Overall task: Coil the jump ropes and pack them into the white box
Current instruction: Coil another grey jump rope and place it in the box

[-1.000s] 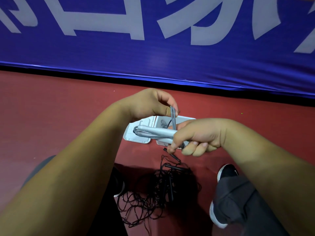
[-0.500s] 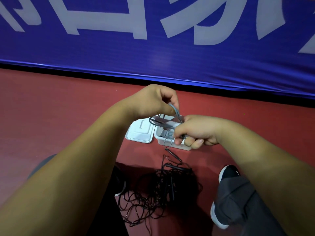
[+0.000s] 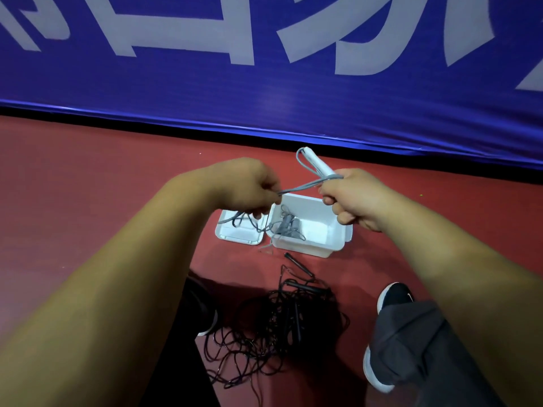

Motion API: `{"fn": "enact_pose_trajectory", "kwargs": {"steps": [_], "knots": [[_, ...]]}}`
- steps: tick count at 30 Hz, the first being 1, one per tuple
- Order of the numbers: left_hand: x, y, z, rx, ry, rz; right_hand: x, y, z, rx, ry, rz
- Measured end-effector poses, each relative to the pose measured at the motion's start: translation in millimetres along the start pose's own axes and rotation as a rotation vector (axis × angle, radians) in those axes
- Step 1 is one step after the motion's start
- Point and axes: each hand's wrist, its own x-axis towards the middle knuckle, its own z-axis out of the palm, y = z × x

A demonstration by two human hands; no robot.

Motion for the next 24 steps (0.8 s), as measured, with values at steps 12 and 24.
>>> {"fn": "enact_pose_trajectory", "kwargs": {"steps": [12, 24], "knots": [[6, 1, 1, -0.416, 0.324, -0.075, -7, -18, 6, 0.485, -0.263, -0.056], [-7, 8, -2, -0.199, 0.433, 0.028, -16, -27, 4, 0.55, -0.276, -0.042]]}}
